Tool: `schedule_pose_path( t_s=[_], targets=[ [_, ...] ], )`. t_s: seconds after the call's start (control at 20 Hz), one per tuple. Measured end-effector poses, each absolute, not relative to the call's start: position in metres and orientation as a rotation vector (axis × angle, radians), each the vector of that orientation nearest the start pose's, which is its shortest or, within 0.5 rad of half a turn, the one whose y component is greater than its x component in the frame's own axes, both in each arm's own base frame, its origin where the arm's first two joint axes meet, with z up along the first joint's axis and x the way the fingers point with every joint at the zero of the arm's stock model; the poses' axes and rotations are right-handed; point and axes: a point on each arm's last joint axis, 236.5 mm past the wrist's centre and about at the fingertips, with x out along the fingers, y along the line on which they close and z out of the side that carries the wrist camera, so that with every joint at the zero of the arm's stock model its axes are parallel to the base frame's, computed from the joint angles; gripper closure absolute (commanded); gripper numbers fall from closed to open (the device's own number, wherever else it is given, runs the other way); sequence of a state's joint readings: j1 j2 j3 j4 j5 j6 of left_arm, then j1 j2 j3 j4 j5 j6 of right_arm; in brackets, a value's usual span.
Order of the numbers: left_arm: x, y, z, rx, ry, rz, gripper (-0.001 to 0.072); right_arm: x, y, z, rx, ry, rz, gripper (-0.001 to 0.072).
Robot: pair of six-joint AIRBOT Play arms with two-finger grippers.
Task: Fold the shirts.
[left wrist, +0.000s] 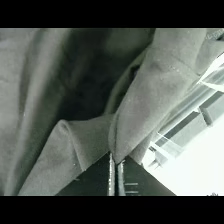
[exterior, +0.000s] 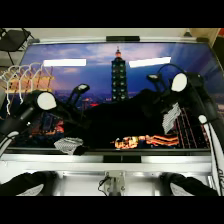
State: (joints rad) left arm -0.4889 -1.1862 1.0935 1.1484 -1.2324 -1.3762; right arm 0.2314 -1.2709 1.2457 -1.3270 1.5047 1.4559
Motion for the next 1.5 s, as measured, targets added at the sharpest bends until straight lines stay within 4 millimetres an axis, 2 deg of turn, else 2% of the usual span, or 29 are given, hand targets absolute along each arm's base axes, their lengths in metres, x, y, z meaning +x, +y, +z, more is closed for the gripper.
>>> schedule_pose_path(
  t_s=[0.15, 0.25, 0.35, 0.4, 0.5, 0.6, 0.75, 0.85, 0.9, 1.0, 1.1, 1.2, 1.3, 1.35, 1.4, 1.45, 1.5],
  targets=[
    [0.267, -0.247, 0.033, 0.090, 1.295, -0.778, 0.0653, 0.281, 0.119, 0.027, -0.055, 1.585, 0.402, 0.0086],
    [0.269, -0.248, 0.033, 0.087, 1.285, -0.774, 0.0653, 0.261, 0.112, 0.016, -0.037, 1.644, 0.357, 0.0087],
    [0.271, -0.249, 0.034, 0.081, 1.275, -0.770, 0.0653, 0.250, 0.109, 0.002, -0.005, 1.666, 0.313, 0.0087],
    [0.272, -0.249, 0.034, 0.080, 1.270, -0.769, 0.0653, 0.248, 0.108, -0.005, 0.011, 1.667, 0.297, 0.0129],
    [0.274, -0.250, 0.035, 0.077, 1.261, -0.767, 0.0653, 0.250, 0.109, -0.016, 0.048, 1.653, 0.264, 0.0412],
    [0.275, -0.250, 0.035, 0.076, 1.258, -0.766, 0.0653, 0.260, 0.109, -0.023, 0.080, 1.613, 0.222, 0.0640],
    [0.275, -0.250, 0.035, 0.075, 1.255, -0.766, 0.0653, 0.275, 0.110, -0.024, 0.107, 1.552, 0.193, 0.0650],
    [0.273, -0.250, 0.038, 0.075, 1.252, -0.770, 0.0654, 0.291, 0.112, -0.007, 0.100, 1.477, 0.213, 0.0651],
    [0.272, -0.249, 0.043, 0.077, 1.245, -0.775, 0.0653, 0.303, 0.115, 0.011, 0.091, 1.416, 0.233, 0.0651],
    [0.269, -0.245, 0.059, 0.102, 1.209, -0.783, 0.0652, 0.327, 0.120, 0.060, 0.080, 1.262, 0.274, 0.0651],
    [0.264, -0.234, 0.074, 0.146, 1.176, -0.778, 0.0647, 0.340, 0.131, 0.114, 0.092, 1.127, 0.334, 0.0652],
    [0.257, -0.224, 0.081, 0.179, 1.174, -0.768, 0.0614, 0.333, 0.149, 0.150, 0.109, 1.076, 0.418, 0.0651],
    [0.254, -0.220, 0.077, 0.180, 1.188, -0.755, 0.0611, 0.322, 0.167, 0.161, 0.091, 1.080, 0.479, 0.0651],
    [0.254, -0.221, 0.072, 0.172, 1.197, -0.751, 0.0608, 0.318, 0.174, 0.159, 0.070, 1.100, 0.494, 0.0651],
    [0.254, -0.222, 0.064, 0.160, 1.209, -0.747, 0.0470, 0.314, 0.180, 0.153, 0.037, 1.129, 0.500, 0.0651],
    [0.255, -0.223, 0.054, 0.154, 1.226, -0.741, 0.0217, 0.311, 0.186, 0.147, 0.007, 1.153, 0.505, 0.0651],
    [0.255, -0.223, 0.043, 0.148, 1.246, -0.732, 0.0016, 0.308, 0.190, 0.139, -0.021, 1.181, 0.503, 0.0651]
  ],
)
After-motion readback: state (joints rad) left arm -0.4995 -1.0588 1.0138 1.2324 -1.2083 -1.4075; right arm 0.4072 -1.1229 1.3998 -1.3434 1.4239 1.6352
